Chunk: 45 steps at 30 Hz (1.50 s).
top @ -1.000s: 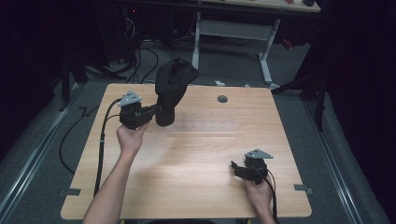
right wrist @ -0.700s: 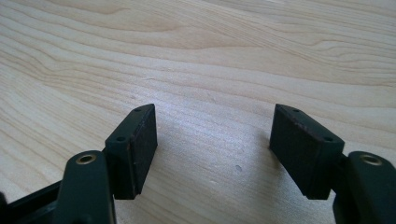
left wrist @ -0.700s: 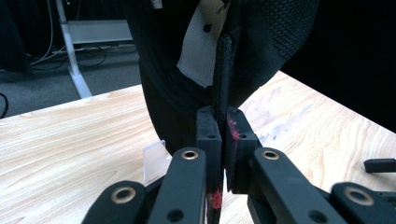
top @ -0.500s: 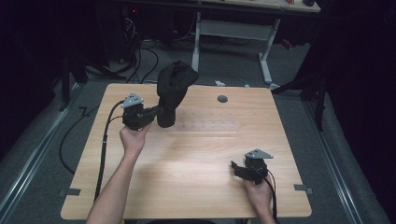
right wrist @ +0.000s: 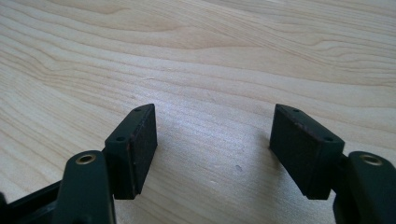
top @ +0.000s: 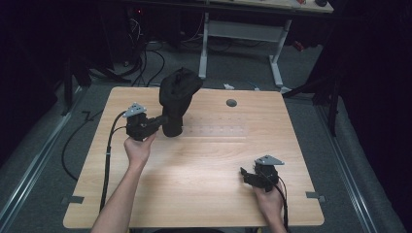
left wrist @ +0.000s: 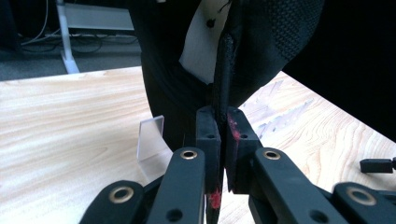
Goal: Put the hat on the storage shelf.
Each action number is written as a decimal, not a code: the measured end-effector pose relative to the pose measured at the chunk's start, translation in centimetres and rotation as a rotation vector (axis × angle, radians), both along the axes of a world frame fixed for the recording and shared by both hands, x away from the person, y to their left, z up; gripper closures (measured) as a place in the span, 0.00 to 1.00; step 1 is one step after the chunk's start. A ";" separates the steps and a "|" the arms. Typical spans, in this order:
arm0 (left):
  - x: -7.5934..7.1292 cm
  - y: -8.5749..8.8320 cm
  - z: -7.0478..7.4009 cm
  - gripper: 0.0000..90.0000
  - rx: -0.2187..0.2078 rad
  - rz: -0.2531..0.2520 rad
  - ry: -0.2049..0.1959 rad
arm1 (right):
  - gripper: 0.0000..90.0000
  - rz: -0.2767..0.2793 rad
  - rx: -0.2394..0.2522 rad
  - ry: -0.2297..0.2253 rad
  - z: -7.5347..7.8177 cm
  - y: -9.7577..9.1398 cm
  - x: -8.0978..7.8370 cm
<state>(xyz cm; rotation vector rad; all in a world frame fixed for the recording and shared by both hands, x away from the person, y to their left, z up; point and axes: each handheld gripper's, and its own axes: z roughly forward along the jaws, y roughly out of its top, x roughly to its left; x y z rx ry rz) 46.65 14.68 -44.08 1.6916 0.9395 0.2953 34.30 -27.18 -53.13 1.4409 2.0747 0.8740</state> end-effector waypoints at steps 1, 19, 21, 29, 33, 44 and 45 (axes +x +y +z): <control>-0.1 0.2 -0.2 0.95 -0.009 0.002 0.010 | 0.36 0.000 0.000 0.000 0.0 0.0 0.0; -0.4 1.2 -0.5 0.78 -0.014 0.039 0.079 | 0.36 0.001 -0.001 0.000 0.0 0.0 0.0; -0.6 1.4 -0.3 0.68 -0.011 0.050 0.079 | 0.36 0.001 0.000 0.000 0.0 0.0 0.0; -1.3 1.5 0.1 0.57 0.028 0.056 0.069 | 0.36 0.001 -0.001 0.000 0.0 0.0 0.0; -1.7 1.5 0.2 0.53 0.049 0.055 0.071 | 0.36 0.000 0.001 0.001 0.0 0.0 0.0; -3.1 2.3 0.4 0.50 0.070 0.051 0.087 | 0.36 0.002 -0.001 0.000 0.0 0.0 0.0; -3.1 2.3 0.4 0.50 0.070 0.051 0.087 | 0.36 0.002 -0.001 0.001 0.0 0.0 0.0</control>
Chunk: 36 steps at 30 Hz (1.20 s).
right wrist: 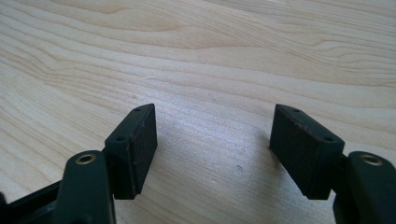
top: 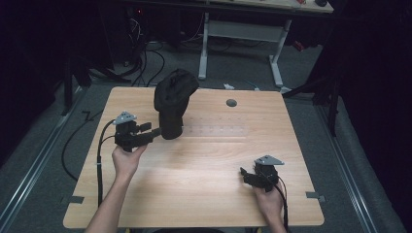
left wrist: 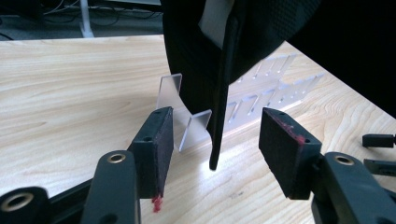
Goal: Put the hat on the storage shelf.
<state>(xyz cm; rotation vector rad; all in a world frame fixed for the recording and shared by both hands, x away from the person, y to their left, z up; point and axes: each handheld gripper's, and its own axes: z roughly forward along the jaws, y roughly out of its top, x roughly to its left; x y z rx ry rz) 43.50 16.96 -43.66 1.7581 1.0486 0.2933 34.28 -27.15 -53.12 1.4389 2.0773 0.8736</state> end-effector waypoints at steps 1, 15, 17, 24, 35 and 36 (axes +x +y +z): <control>-0.3 0.2 -0.1 0.50 -0.003 0.003 0.001 | 0.36 0.000 0.000 0.000 0.0 0.0 0.0; -2.4 1.2 -1.1 0.49 0.009 0.012 0.026 | 0.36 0.000 0.000 0.000 0.0 0.0 0.0; -2.7 1.3 -1.3 0.48 0.008 0.013 0.029 | 0.36 0.001 0.000 0.000 0.0 0.0 0.0; -3.6 1.5 -2.2 0.48 0.003 0.020 0.044 | 0.36 0.000 0.000 0.000 0.0 0.0 0.0; -4.8 1.9 -3.7 0.48 0.003 0.021 0.073 | 0.36 0.000 0.000 0.000 0.0 0.0 0.0; -4.8 1.9 -3.8 0.47 0.000 0.022 0.077 | 0.36 0.000 0.000 0.000 0.0 0.0 0.0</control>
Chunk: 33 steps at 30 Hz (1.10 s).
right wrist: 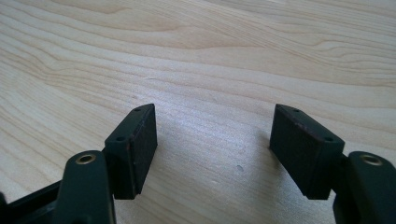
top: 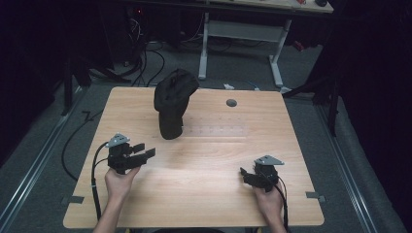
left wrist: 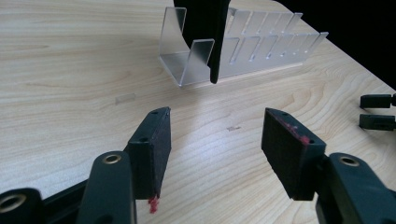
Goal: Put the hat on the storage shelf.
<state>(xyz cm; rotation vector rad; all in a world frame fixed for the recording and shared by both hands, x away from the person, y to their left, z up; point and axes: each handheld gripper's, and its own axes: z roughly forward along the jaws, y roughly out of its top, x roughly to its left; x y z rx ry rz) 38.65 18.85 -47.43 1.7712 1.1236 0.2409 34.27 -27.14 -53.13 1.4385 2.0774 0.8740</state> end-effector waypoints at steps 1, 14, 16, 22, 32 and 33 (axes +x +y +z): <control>-0.1 0.0 -0.1 0.47 0.002 0.001 0.001 | 0.36 0.000 0.000 0.000 0.0 0.0 0.0; -1.2 -0.1 -1.2 0.46 0.046 -0.005 0.010 | 0.36 -0.001 0.001 0.000 0.0 0.0 0.0; -1.4 -0.2 -1.4 0.45 0.054 -0.007 0.010 | 0.36 -0.001 0.001 0.000 0.0 0.0 0.0; -1.8 -0.4 -2.2 0.45 0.052 -0.005 0.026 | 0.36 -0.001 0.001 0.000 0.0 0.0 0.0; -2.3 -0.7 -2.9 0.44 0.062 0.000 0.028 | 0.36 -0.001 0.001 0.000 0.0 0.0 0.0; -2.3 -0.8 -3.0 0.44 0.067 0.000 0.029 | 0.36 -0.002 0.001 0.000 0.0 0.0 0.0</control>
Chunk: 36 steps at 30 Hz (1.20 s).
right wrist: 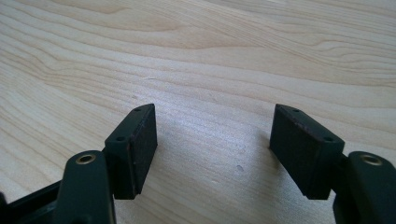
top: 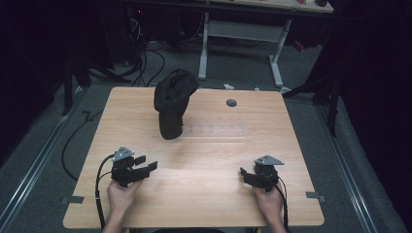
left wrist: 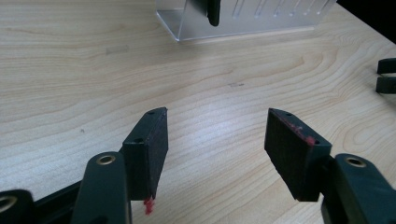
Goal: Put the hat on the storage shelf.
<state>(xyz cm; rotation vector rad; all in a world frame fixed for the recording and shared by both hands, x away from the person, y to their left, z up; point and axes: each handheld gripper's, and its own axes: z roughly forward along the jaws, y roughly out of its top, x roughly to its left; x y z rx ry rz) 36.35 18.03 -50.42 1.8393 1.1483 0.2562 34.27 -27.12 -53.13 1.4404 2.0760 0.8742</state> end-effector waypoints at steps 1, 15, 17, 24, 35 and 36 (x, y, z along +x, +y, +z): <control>0.0 -0.1 -0.1 0.44 0.003 -0.003 0.002 | 0.36 0.000 0.000 0.000 0.0 0.0 0.0; -0.6 -1.5 -1.4 0.44 0.077 -0.021 0.009 | 0.36 0.002 0.000 -0.001 0.0 0.0 0.0; -0.7 -1.6 -1.6 0.44 0.085 -0.018 0.009 | 0.36 0.002 -0.001 0.000 0.0 0.0 0.0; -0.9 -2.1 -2.0 0.43 0.123 -0.019 -0.001 | 0.36 0.003 -0.001 -0.001 0.0 0.0 0.0; -1.1 -3.1 -2.8 0.42 0.197 -0.026 -0.010 | 0.36 0.006 -0.002 0.000 0.0 0.0 0.0; -1.1 -3.1 -2.8 0.42 0.202 -0.028 -0.012 | 0.36 0.006 -0.002 0.000 0.0 0.0 0.0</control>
